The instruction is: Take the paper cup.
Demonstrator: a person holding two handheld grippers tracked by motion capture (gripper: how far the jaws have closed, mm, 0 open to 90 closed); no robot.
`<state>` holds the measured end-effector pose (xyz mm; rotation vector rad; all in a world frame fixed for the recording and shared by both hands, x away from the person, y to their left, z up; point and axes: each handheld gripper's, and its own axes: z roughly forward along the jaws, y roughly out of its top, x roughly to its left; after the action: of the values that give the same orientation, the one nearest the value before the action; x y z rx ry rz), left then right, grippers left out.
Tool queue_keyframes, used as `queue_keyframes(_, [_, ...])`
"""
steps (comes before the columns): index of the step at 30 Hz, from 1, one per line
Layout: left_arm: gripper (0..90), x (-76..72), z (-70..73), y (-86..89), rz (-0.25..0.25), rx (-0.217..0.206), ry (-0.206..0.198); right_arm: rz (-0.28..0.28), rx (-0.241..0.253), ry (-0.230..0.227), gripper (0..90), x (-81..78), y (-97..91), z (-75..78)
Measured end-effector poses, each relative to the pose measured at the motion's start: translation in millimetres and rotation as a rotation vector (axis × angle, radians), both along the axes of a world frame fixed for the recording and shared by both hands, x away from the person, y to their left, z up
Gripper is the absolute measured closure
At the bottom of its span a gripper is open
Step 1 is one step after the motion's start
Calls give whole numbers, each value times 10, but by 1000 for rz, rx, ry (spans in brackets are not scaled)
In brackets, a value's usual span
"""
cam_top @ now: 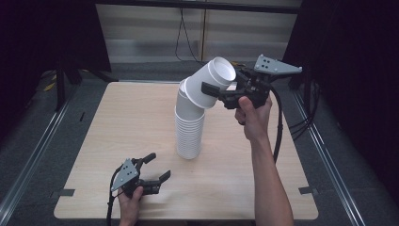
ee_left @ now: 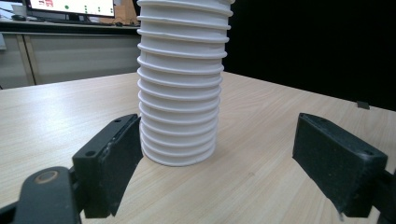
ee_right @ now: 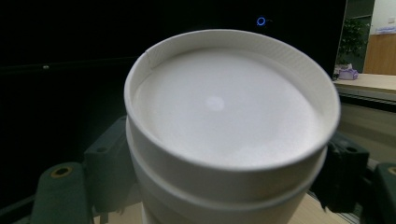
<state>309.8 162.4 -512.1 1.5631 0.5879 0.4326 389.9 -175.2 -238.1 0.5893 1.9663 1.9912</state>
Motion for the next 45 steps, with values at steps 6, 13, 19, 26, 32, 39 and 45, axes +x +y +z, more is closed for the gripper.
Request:
queue_keyframes(6, [156, 1, 0, 1, 0, 2, 0, -12, 5, 0, 211, -65, -92, -41])
queue_keyframes(13, [156, -1, 0, -4, -1, -2, 1, -25, -5, 1, 212, -132, -192, -90])
queue_keyframes(19, [155, 18, 6, -3, -12, 17, 6, -35, -20, 17, 213, -182, -285, -187])
queue_keyframes(26, [155, 5, 6, -17, -6, 15, 8, -39, -3, 32, 212, -258, -367, -346])
queue_keyframes(32, [155, 58, -2, 22, -16, -41, 61, -39, -23, 41, 212, -360, -397, -490])
queue_keyframes(39, [156, 64, 9, -30, -59, -9, 63, -16, -18, 51, 213, -421, -312, -628])
queue_keyframes(45, [156, 40, 69, -22, -84, -20, 32, 0, -25, 75, 213, -435, -230, -787])
